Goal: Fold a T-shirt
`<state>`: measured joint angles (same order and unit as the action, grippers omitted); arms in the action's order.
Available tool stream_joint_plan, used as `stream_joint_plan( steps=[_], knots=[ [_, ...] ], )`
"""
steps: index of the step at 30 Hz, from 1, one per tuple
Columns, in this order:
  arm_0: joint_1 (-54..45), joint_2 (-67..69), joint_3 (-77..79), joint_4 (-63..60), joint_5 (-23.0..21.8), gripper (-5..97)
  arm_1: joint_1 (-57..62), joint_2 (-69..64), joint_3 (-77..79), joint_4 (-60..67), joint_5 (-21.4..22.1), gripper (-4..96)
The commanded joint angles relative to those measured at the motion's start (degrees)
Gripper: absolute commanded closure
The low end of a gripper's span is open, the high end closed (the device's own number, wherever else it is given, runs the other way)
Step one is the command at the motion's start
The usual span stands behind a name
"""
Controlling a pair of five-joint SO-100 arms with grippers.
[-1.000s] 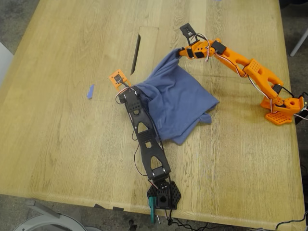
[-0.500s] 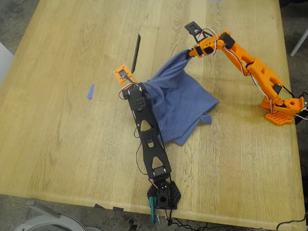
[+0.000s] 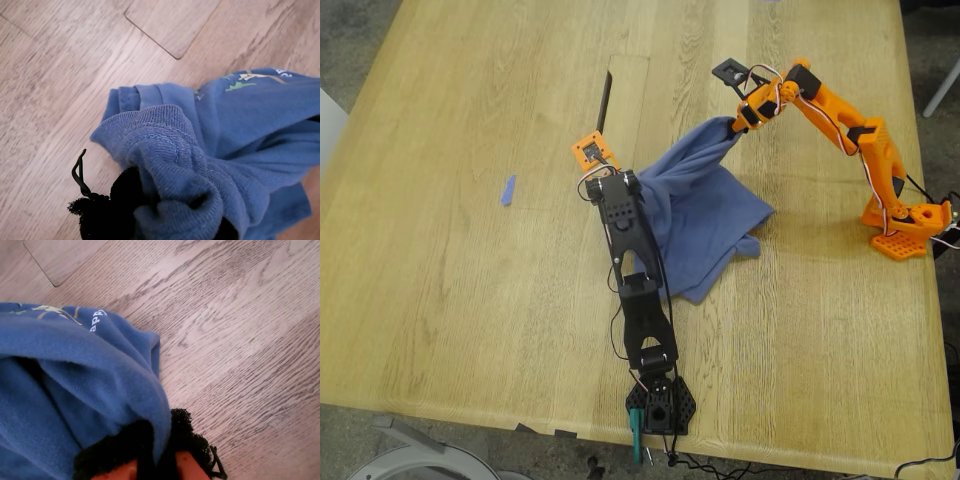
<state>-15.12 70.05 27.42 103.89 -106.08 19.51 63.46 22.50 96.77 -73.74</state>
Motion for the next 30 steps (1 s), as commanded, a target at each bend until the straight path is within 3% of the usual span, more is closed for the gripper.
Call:
stream_joint_plan(
  steps=[1, 10, 17, 30],
  knots=[
    [1.5, 13.8, 2.7, 1.7, -0.7, 92, -0.5, 6.0, 2.7, 0.2, 0.4, 91.3],
    [9.5, 30.0, 24.6, 0.2, -1.0, 92, -3.1, 17.3, 20.4, 0.0, 0.5, 91.3],
    [15.7, 44.6, 46.4, -8.2, -0.4, 92, -4.9, 23.6, 31.8, -4.3, 0.5, 91.3],
    [27.0, 66.1, 79.4, -24.3, 0.0, 92, -10.7, 40.2, 64.2, -22.9, 0.8, 91.3]
  ],
)
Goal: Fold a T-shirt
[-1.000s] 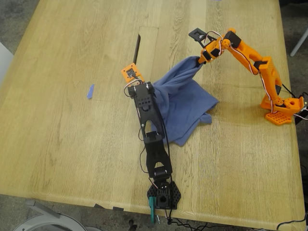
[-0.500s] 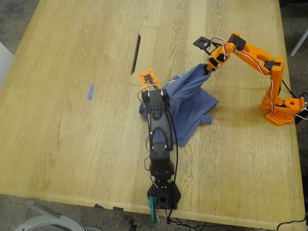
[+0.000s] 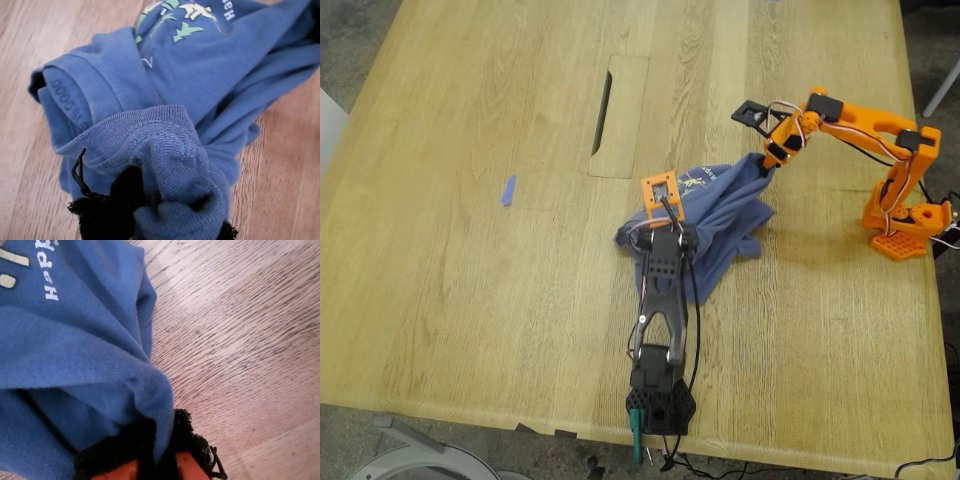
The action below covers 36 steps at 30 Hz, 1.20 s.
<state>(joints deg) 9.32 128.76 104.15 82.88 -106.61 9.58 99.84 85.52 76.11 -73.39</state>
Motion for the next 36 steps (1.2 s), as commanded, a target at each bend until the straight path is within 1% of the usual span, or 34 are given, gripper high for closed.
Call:
stream_joint_plan(
  steps=[1, 6, 16, 23, 36],
  knots=[
    [3.8, 8.4, 4.5, -4.5, 0.5, 92, -1.1, 4.2, 2.3, -3.1, 0.4, 91.3],
    [9.3, 14.0, 13.2, -9.3, 0.5, 92, -2.6, 7.0, 8.4, -6.7, 0.4, 91.3],
    [13.8, 30.8, 29.5, -8.5, 0.6, 92, -5.1, 15.5, 20.8, -7.2, 0.1, 91.3],
    [12.6, 38.5, 36.5, -12.0, 1.5, 92, -6.0, 21.4, 28.0, -7.4, -0.4, 91.3],
    [12.8, 56.3, 48.3, -10.6, 1.7, 92, -9.7, 30.6, 39.9, -6.8, -0.3, 91.3]
  ],
)
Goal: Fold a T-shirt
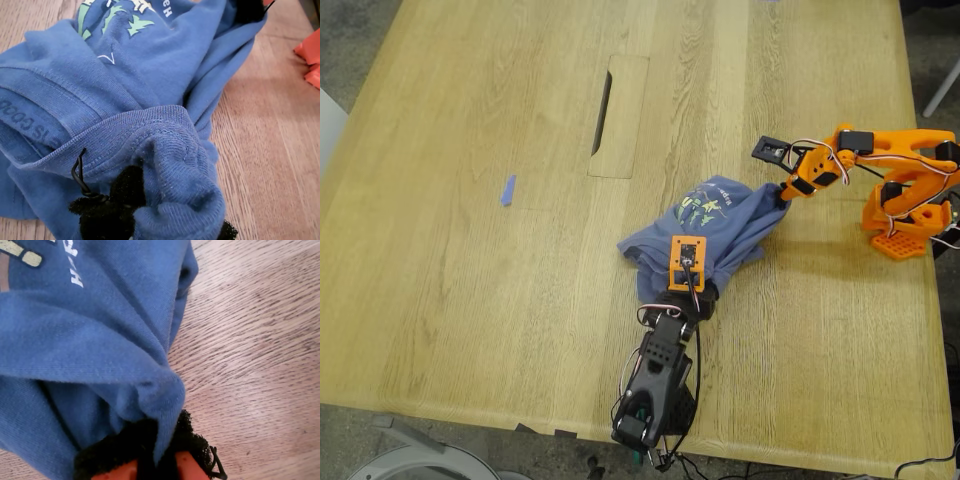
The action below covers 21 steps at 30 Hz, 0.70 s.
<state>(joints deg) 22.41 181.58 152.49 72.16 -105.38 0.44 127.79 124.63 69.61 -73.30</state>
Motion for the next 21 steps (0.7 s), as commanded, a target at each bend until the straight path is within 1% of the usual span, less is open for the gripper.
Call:
stream_joint_plan(
  steps=[1, 6, 12, 13, 16, 18, 21],
  knots=[
    [-0.2, 4.9, 0.7, 0.1, 0.7, 92, -1.0, 3.3, 1.8, -0.3, -0.4, 91.3],
    [1.8, 15.0, 6.1, 0.2, 2.5, 92, -2.5, 7.2, 7.7, -3.3, -0.7, 91.3],
    [0.9, 24.1, 10.6, 0.2, 2.6, 92, -5.4, 13.4, 17.7, -7.1, -1.8, 91.3],
    [0.8, 24.1, 10.9, 0.0, 2.6, 92, -6.1, 14.3, 18.9, -7.6, -1.8, 91.3],
    [0.7, 24.1, 12.7, -5.7, 2.6, 92, -7.1, 16.5, 22.3, -9.2, -1.9, 91.3],
    [0.6, 24.1, 13.0, -5.9, 2.6, 91, -7.5, 17.8, 24.1, -10.1, -2.0, 91.3],
    [0.5, 24.1, 13.1, -6.9, 3.6, 84, -7.6, 19.5, 25.8, -10.7, -2.2, 91.3]
  ],
)
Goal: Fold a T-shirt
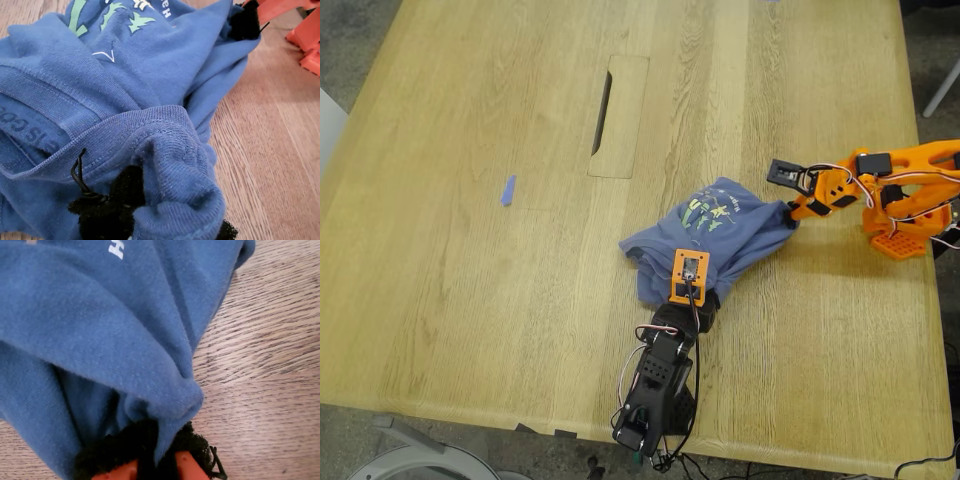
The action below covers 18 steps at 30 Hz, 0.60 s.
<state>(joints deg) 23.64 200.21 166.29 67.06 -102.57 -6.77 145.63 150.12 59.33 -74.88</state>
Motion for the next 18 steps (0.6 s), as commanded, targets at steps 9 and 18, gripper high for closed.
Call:
stream_joint_plan(
  steps=[9, 18],
  knots=[
    [-1.2, 5.4, -3.3, 2.5, 2.5, 56, -3.8, 5.3, 4.8, -0.6, -1.4, 91.3],
    [-0.7, 5.4, -6.7, 7.8, 1.1, 40, -8.6, 10.4, 8.3, 0.1, 0.2, 69.2]
  ],
)
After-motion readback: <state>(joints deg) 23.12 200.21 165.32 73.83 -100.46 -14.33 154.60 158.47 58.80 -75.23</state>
